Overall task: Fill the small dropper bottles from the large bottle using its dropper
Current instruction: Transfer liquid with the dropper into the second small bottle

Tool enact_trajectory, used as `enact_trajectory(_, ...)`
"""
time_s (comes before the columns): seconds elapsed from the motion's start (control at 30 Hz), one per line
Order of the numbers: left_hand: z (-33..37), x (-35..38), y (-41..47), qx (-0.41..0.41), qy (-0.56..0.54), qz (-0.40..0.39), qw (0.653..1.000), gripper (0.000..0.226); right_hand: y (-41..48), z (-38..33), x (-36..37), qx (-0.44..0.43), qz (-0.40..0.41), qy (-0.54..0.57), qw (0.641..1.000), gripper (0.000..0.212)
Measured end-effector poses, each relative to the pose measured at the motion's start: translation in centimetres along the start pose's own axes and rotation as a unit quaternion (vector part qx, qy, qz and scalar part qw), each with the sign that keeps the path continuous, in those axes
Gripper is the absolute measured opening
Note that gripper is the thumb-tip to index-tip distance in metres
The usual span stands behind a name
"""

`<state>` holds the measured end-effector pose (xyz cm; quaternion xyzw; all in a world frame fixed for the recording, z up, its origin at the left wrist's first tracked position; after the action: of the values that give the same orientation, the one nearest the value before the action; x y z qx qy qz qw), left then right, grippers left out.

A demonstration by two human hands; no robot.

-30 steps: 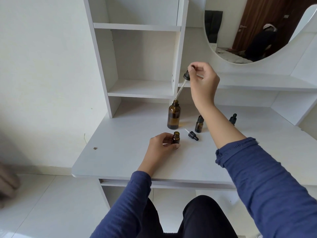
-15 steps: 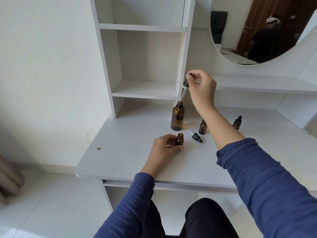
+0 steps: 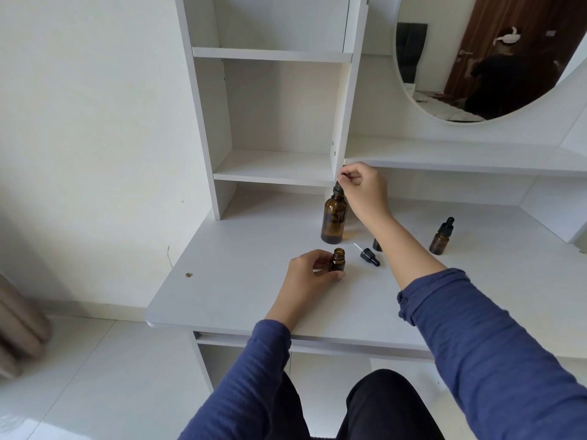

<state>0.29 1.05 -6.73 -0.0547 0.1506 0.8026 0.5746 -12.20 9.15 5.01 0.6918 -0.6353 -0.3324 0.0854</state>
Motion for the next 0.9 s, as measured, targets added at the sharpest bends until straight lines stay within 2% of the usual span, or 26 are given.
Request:
enact_trajectory(0.37,-0.3,0.0,0.0,0.0,0.002,0.012,1.0,0.026,-1.3,0.3,-1.5,0.01,-0.032,0.006,0.999,0.017)
enact_trajectory(0.5,-0.3,0.0,0.0,0.007,0.009,0.012,1.0,0.026,-3.6,2.4,-2.8,0.033,-0.036,-0.015,0.999,0.016)
enact_trajectory(0.6,-0.2,0.0,0.2,0.013,0.016,0.012,1.0,0.026,-5.8,4.2,-3.1,0.043,-0.032,-0.038,0.998,0.016)
enact_trajectory(0.77,-0.3,0.0,0.1,0.018,0.029,0.018,0.999,0.027,-8.8,6.2,-2.9,0.013,-0.03,-0.115,0.993,0.019)
enact_trajectory(0.9,-0.2,0.0,0.0,0.022,0.026,0.019,0.999,0.027,-9.9,7.7,-2.4,0.035,-0.057,-0.15,0.986,0.023)
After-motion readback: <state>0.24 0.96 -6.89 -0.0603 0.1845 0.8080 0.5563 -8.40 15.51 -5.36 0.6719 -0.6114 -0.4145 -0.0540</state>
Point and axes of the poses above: each hand's wrist, its own y-axis towards the middle knuckle, its own x-axis out of the palm, z = x × y, the point moved 7 cm from there along y, towards the middle knuckle
